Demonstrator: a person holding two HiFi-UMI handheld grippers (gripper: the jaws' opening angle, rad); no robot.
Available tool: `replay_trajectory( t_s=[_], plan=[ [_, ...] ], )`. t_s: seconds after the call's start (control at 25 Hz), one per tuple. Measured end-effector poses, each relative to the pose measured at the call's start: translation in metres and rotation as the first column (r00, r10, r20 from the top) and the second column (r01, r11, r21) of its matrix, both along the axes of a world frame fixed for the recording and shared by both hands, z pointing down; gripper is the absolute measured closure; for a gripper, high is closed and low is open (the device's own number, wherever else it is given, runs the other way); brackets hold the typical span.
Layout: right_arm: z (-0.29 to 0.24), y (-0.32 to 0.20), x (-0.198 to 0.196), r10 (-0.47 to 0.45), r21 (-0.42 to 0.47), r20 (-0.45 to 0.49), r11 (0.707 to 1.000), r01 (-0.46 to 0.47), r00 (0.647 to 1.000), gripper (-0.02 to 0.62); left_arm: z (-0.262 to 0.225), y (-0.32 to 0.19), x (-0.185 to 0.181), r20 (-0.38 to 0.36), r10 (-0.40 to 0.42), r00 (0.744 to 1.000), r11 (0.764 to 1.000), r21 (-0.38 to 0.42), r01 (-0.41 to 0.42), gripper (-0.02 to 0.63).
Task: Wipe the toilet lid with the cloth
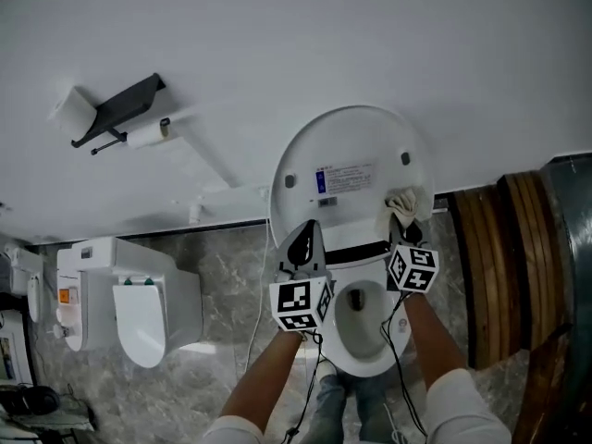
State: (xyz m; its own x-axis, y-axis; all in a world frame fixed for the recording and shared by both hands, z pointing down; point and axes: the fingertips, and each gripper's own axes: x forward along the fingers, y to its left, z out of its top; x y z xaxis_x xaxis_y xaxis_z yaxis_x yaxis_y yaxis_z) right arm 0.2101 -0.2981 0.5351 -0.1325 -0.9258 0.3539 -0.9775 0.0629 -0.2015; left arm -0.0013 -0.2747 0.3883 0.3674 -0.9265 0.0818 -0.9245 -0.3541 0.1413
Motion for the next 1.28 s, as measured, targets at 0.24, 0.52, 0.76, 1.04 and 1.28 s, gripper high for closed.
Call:
replay_trajectory(
  t_s=[0.24, 0.52, 0.76, 1.04, 1.28],
  plan=[
    [-0.074, 0.044, -0.036, -0.038, 0.034, 0.215, 0.999, 0.031, 0.976, 0.494, -0.075, -0.035, -0.055, 0.034, -0.052, 0.998, 0.999, 0.016, 0.051, 0.591],
    [-0.123, 0.082, -0.065, -0.099, 0.045, 0.275, 0.995, 0.090, 0.956, 0.494, -0.075, -0.088, -0.048, 0.174, 0.185, 0.967, 0.974, -0.160, -0.158, 0.370],
    [-0.110, 0.111, -0.060, -0.102, 0.006, 0.269, 0.995, 0.104, 0.958, 0.494, -0.053, -0.114, -0.025, 0.180, 0.403, 0.897, 0.891, -0.299, -0.341, 0.365],
    [-0.071, 0.166, -0.036, -0.031, -0.104, 0.241, 0.993, 0.058, 0.970, 0.494, -0.067, -0.126, -0.004, 0.180, 0.464, 0.867, 0.872, -0.264, -0.412, 0.365],
    [-0.075, 0.196, -0.037, -0.030, -0.135, 0.247, 0.989, 0.065, 0.969, 0.494, -0.069, -0.110, -0.005, 0.138, 0.483, 0.864, 0.857, -0.278, -0.435, 0.365]
  ],
)
